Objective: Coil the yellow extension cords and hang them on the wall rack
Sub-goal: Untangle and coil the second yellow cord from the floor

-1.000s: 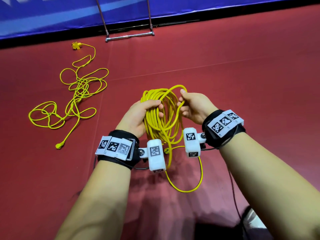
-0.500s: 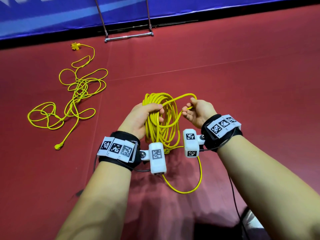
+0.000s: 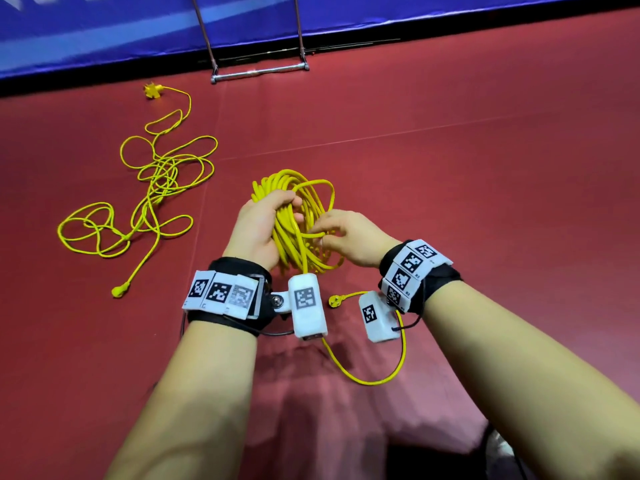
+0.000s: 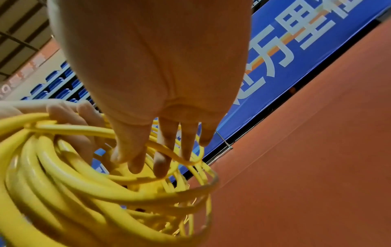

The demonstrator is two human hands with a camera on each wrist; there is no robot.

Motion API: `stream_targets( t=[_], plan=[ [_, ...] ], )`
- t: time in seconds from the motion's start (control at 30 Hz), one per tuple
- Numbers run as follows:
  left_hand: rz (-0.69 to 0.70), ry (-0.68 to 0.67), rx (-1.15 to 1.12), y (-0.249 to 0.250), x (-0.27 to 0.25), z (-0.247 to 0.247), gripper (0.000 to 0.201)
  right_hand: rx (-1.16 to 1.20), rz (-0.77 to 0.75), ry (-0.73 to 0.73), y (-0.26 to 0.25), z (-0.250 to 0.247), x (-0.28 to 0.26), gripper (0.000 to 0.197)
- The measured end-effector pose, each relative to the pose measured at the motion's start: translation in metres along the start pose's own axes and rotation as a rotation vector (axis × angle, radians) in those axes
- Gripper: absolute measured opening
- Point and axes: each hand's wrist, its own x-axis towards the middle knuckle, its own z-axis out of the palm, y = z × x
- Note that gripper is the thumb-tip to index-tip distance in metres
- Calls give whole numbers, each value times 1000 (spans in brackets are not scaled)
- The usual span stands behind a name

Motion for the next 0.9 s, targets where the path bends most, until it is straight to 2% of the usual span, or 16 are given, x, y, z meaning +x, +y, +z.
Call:
stream_targets(
  t=[0.1,0.2,0.33,0.37,0.43,0.47,0.5,0.57,0.6,0.63,0.67,0.73,0.77,0.9],
  plan=[
    [-3,-4,-36,-1,0,1,15,28,93,-3,3,-1,-6,14],
    [-38,-21,-67,-3,2,1,14,-76,169,27,6,-3,-6,33],
    [-73,-56,-62,-9,0,7,15,-159,284,62,10,-1,-3,41],
    [-70,-52,-58,-10,0,8,15,-172,304,30,8,-1,-4,40],
    [-56,-29,-54,-13,2,8,15,-155,286,-93,2,-2,-5,28],
    [-44,-7,-50,-13,3,8,16,-103,258,-131,-1,-2,-6,14],
    [-27,19,-47,-13,4,7,17,-66,227,-113,-3,-2,-6,12],
    [14,67,-64,-14,8,5,18,-22,153,83,-4,0,-5,32],
    [41,93,-86,-14,10,4,17,11,128,201,-6,1,-3,27],
    [70,121,-107,-13,12,3,18,85,111,254,-11,1,-3,15],
    [97,149,-125,-13,14,1,18,183,89,225,-18,1,-3,2],
    [136,185,-160,-12,17,-3,18,362,91,70,-32,3,-3,21],
    [146,195,-167,-11,19,-5,18,390,71,9,-36,6,-3,24],
    [128,167,-161,-10,22,-13,14,227,29,-17,-42,17,2,18]
  ],
)
